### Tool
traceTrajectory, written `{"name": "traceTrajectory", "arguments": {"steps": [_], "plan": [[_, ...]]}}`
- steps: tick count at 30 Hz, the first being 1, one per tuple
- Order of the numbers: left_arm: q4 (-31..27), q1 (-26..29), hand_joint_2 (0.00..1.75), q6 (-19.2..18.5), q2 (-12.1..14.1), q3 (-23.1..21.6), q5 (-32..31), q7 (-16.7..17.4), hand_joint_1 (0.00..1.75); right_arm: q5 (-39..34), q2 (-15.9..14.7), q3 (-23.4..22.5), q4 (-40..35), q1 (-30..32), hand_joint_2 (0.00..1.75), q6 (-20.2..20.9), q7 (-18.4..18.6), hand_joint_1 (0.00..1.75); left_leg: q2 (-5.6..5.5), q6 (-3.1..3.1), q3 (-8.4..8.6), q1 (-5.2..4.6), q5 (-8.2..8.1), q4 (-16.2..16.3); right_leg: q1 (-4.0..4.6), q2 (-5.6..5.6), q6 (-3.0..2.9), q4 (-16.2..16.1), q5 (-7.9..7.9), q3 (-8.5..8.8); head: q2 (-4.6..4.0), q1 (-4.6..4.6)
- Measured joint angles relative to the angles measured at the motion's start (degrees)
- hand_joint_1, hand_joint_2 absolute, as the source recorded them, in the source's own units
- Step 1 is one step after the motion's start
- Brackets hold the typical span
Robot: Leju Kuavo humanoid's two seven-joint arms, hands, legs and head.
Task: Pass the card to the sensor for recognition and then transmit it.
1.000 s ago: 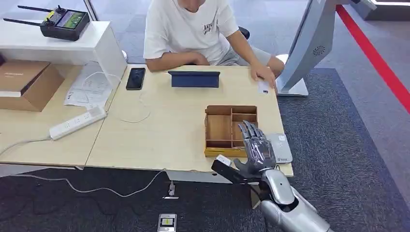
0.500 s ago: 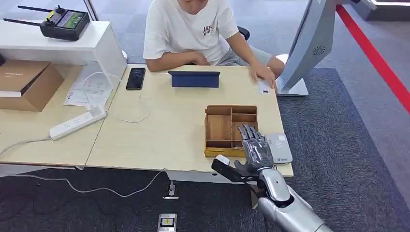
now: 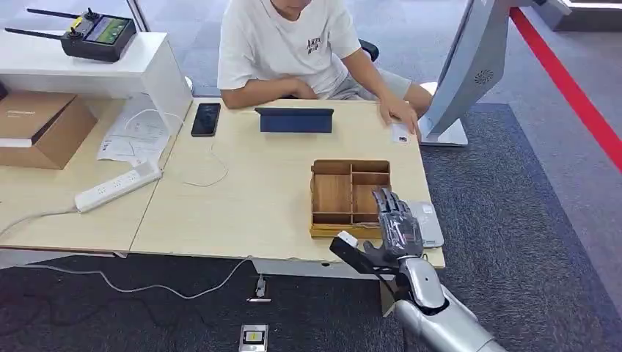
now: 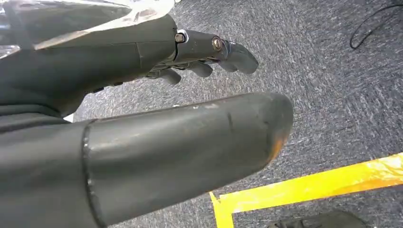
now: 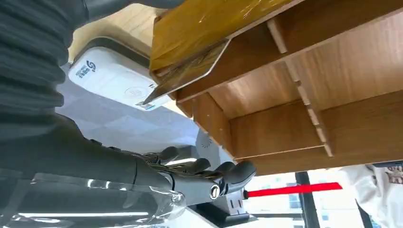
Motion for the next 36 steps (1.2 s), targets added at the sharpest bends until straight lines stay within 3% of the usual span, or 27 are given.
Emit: {"name": "traceTrajectory", "arguments": {"steps": [18, 36], "plan": [[0.0, 0.0, 0.0, -0.4, 0.1, 0.0, 0.0, 0.0, 0.0, -0.7, -2.0, -0.1, 0.3, 0.0, 1.75, -0.5, 1.0, 0.0, 0.0, 0.0, 0.0, 0.0, 0.0, 0.0, 0.0, 0.0, 0.0, 0.0, 0.0, 0.0, 0.0, -0.02], [0.0, 0.0, 0.0, -0.7, 0.2, 0.0, 0.0, -0.4, 0.0, -1.0, -0.5, 0.5, 0.4, -0.9, 1.75, -0.3, -1.1, 0.0, 0.0, 0.0, -0.01, 0.0, 0.0, 0.0, 0.0, 0.0, 0.0, 0.0, 0.0, 0.01, 0.0, 0.0]]}}
